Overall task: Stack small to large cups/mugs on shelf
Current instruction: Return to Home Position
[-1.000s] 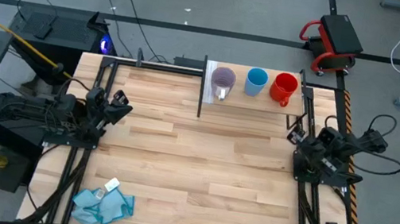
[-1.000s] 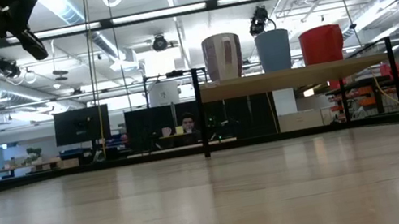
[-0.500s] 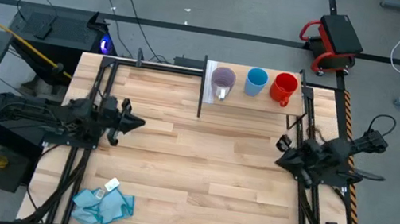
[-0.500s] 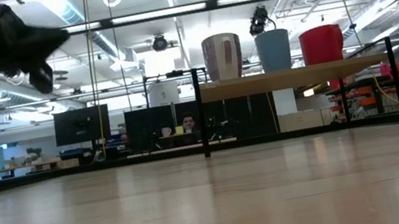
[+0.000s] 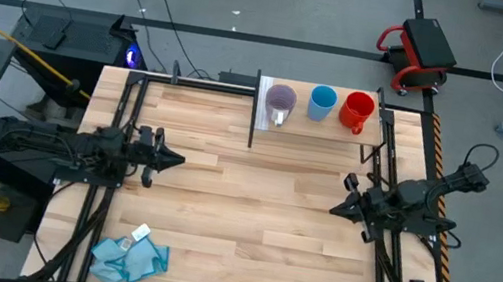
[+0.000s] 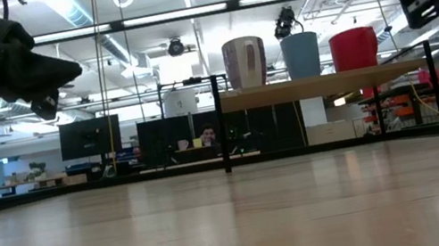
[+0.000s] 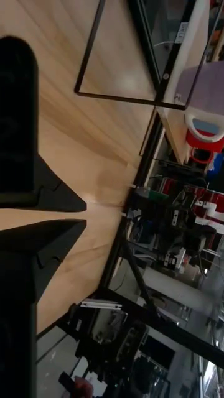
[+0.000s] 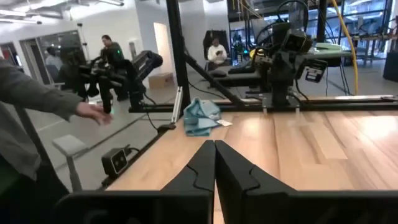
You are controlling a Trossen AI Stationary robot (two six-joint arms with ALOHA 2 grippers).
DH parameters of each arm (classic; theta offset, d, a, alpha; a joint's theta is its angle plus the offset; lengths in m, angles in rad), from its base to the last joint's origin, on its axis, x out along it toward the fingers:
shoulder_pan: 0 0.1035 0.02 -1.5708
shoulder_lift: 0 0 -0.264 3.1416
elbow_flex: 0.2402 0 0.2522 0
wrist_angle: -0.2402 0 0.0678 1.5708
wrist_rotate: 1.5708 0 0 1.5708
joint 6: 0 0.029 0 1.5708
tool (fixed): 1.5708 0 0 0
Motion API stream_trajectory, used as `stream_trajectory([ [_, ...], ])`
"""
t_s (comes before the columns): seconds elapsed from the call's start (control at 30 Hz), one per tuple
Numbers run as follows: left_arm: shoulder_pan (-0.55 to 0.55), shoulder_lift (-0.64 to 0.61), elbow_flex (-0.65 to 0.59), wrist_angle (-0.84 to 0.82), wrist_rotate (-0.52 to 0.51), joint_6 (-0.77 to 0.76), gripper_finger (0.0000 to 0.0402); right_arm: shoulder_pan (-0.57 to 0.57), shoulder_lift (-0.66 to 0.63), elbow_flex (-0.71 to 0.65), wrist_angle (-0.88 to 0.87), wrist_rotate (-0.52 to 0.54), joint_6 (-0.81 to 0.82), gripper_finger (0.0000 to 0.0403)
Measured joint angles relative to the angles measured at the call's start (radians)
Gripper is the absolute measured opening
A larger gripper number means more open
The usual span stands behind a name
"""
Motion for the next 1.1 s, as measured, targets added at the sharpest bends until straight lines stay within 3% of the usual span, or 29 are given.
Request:
stream_trajectory([
  [0.33, 0.000, 0.000, 0.000, 0.001, 0.000, 0.000, 0.0029, 0.000, 0.008, 0.003, -0.006, -0.002, 0.115, 0.0013],
  [1.1, 0.000, 0.000, -0.001, 0.002, 0.000, 0.000, 0.0035, 0.000, 0.008, 0.005, -0.006, -0.002, 0.118, 0.0013],
])
